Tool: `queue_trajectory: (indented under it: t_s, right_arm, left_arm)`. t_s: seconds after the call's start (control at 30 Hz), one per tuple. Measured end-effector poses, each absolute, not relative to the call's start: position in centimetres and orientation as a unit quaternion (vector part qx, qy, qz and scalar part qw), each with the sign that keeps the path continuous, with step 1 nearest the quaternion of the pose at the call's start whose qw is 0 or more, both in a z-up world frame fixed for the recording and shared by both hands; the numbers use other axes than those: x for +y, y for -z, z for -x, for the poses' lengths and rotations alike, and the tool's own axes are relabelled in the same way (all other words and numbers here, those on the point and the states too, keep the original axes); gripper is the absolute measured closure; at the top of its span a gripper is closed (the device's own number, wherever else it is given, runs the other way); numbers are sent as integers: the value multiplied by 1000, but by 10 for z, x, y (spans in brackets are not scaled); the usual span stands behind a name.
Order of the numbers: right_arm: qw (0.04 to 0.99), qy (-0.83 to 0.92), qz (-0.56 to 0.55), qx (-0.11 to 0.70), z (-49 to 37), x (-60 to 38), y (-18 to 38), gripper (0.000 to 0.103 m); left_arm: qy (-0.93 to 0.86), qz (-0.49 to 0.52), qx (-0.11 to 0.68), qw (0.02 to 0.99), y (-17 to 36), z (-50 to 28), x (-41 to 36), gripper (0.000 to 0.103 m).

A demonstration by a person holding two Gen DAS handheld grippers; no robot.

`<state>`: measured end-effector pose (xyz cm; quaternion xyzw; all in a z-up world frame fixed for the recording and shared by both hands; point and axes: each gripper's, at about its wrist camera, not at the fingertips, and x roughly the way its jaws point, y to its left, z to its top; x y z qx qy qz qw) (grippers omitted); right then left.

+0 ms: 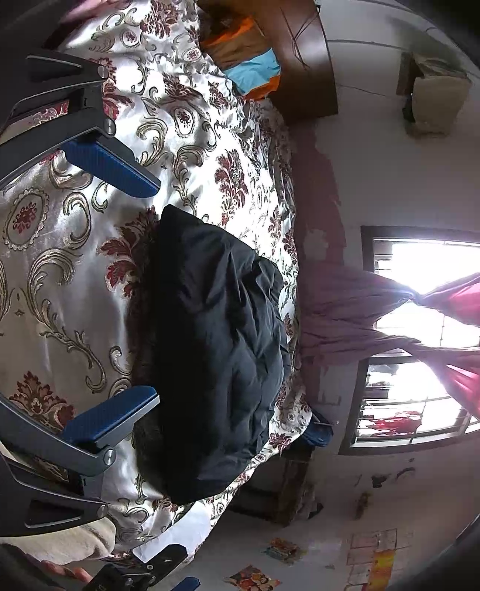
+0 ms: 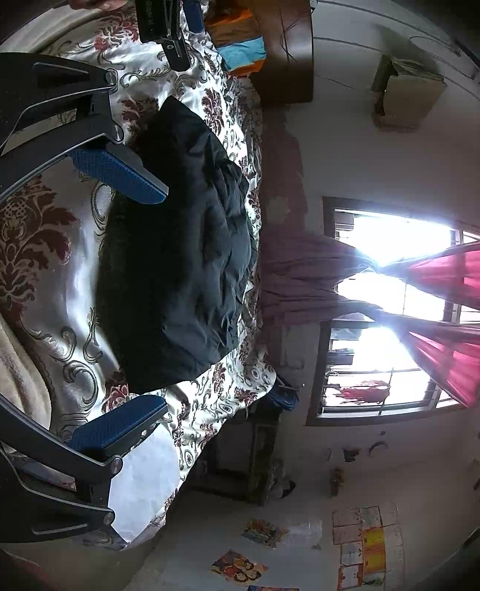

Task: Fold large clothes

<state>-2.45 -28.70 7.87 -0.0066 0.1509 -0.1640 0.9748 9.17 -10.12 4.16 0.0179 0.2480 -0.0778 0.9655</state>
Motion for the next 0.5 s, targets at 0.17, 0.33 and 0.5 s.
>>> queue_trajectory:
  t_s: [0.17,0.33,0.5]
  right_arm:
    - [975,164,7,151,25,-287,-79,1]
    - [975,164,6,151,25,-287,-79,1]
    - [975,165,5,152,25,-286,-78,1]
  left_arm:
    - [78,-20,246,966,-42,-91,-101,0]
    - [80,-22,244,966,-43,-91,-101,0]
    - [79,-22,244,966,-43,-91,-101,0]
